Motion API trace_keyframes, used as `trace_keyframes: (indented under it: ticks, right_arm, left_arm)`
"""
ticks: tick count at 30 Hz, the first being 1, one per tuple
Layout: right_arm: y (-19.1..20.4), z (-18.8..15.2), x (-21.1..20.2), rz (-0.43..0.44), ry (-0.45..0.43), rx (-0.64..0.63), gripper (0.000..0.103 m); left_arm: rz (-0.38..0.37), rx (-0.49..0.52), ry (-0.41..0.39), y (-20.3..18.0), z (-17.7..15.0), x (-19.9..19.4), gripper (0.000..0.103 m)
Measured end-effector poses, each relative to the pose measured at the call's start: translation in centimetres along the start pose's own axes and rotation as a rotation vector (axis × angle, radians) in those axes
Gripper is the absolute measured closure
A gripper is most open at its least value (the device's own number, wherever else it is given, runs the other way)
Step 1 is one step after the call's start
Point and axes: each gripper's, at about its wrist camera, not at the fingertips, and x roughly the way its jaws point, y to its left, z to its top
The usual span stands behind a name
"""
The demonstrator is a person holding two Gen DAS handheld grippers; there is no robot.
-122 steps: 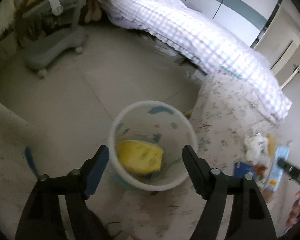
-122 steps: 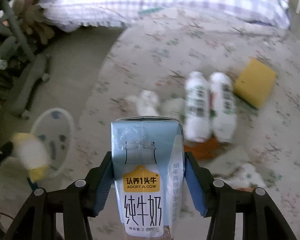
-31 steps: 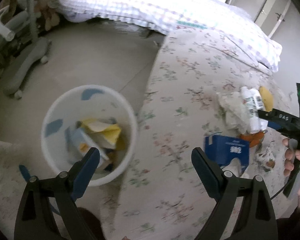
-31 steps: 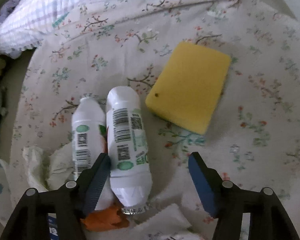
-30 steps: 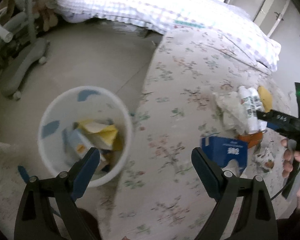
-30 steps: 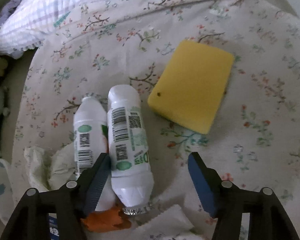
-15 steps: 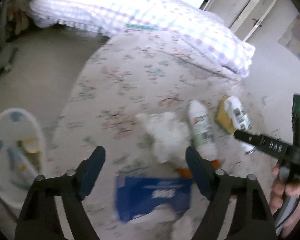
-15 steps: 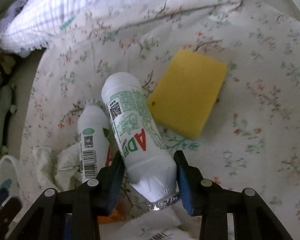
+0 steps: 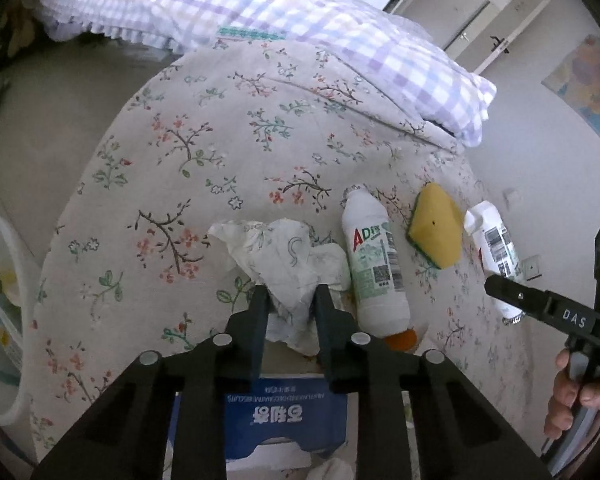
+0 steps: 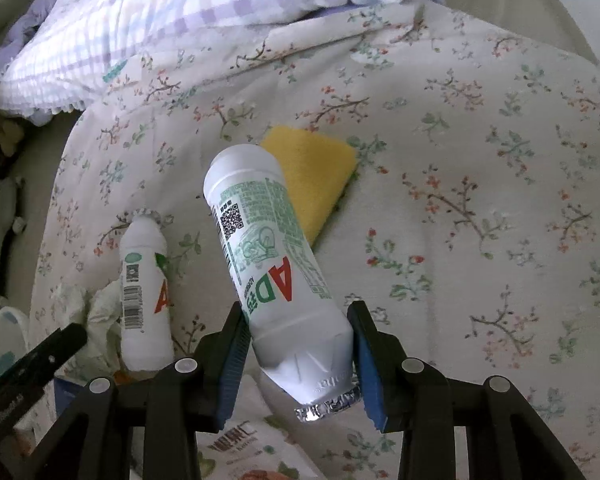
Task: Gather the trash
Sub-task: 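Grasp the white ADE bottle with right while left grasps crumpled tissue, then carry the tissue and the bottle toward the bin with both grippers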
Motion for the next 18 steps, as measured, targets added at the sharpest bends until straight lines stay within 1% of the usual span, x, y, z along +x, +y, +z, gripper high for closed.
trace_keyframes:
  ticks: [4,10,18]
  right_arm:
    - [0.0,-0.2,-0.4,-0.001,-0.003,-0.007,0.059]
    - [1.2,-0.2,-1.5,0.007,-0.023,-0.015,0.059]
    - [4.6,-0.5,-2.5,0.045,-0.04,-0.038,0.059]
  left_arm:
    - [-0.011,-0.011,-0.017,0.7,-0.2,-1.4,0.083]
    - [-0.022,-0.035,-0.067,2.2,-0.2,-4.8,0.083]
    - [0.011,-0.069,-0.114,5.6,-0.7,-8.6,0.083]
